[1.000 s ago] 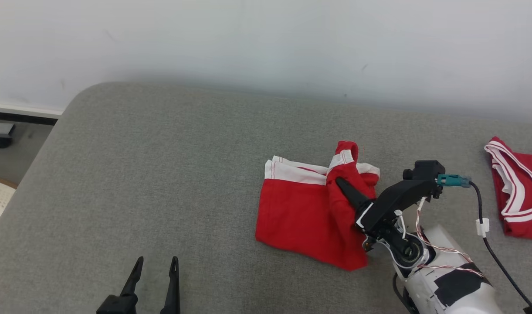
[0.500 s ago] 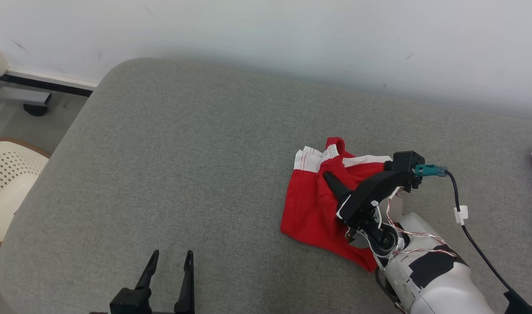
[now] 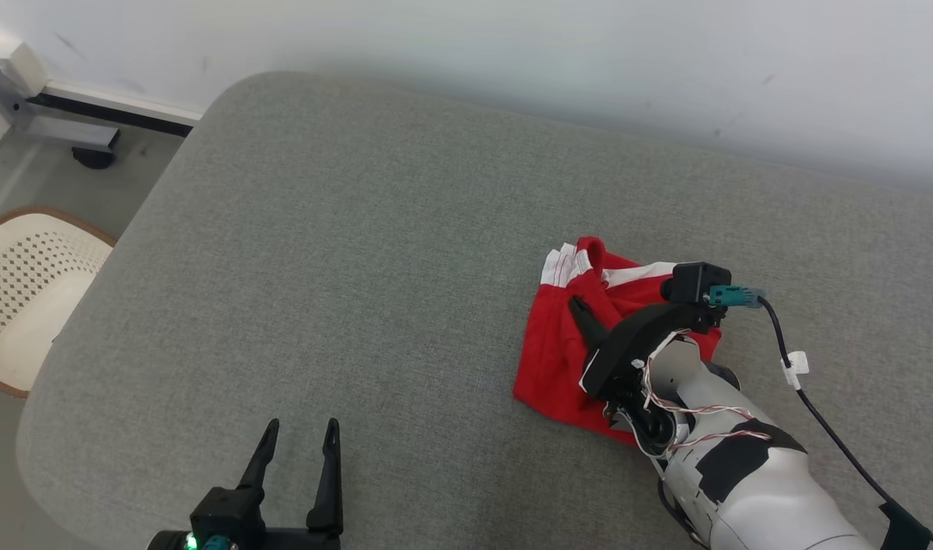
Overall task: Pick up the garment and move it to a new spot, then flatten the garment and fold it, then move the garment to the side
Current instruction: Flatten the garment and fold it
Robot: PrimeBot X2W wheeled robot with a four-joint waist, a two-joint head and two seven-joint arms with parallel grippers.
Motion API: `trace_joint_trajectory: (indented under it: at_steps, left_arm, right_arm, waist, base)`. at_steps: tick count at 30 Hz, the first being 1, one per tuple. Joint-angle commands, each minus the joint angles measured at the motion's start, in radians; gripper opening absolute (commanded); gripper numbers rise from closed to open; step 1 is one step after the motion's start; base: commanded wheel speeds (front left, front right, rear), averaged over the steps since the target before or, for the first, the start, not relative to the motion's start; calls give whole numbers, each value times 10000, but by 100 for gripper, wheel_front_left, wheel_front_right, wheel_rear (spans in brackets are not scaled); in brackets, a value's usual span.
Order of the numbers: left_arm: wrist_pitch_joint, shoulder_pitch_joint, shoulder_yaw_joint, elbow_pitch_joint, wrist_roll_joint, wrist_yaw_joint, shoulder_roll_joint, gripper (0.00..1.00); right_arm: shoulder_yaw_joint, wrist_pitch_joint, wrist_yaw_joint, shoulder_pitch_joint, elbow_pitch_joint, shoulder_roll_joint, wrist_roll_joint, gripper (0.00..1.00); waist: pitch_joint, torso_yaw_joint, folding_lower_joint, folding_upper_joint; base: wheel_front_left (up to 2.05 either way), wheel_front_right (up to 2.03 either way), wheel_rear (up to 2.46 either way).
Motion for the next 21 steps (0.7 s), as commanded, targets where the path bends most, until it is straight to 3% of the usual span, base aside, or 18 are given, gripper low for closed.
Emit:
trace_joint_trajectory:
  at_steps: [1, 2, 9, 16, 21]
  left_arm:
    - [-29, -37, 25, -12, -13, -2, -5, 100]
    - [-29, 0, 77, -5, 8, 4, -7, 100]
    - [-29, 231, 548, 12, 205, -58, -7, 100]
    - [-29, 463, 894, -81, 408, -84, -4, 100]
    - [-29, 582, 1190, -320, 693, -142, -4, 100]
  right_arm:
    - [61, -101, 8, -93, 5, 9, -59, 83]
    - [137, -203, 8, -120, 17, 10, -52, 100]
    - [771, -1042, 8, -113, -507, -71, -203, 100]
    - [973, -2456, 8, 410, -1446, -913, -310, 100]
    - [535, -2791, 8, 820, -2453, -1782, -1394, 100]
  waist:
    - [-49, -70, -1, -1]
    - [-70, -120, -1, -1]
    - [-301, -556, -1, -1]
    - [-563, -1006, -1, -1]
    - [-660, -1369, -1, -1]
  base:
    - [0, 0, 0]
    - [0, 0, 0]
    - [0, 0, 0]
    - [0, 0, 0]
    - [0, 0, 0]
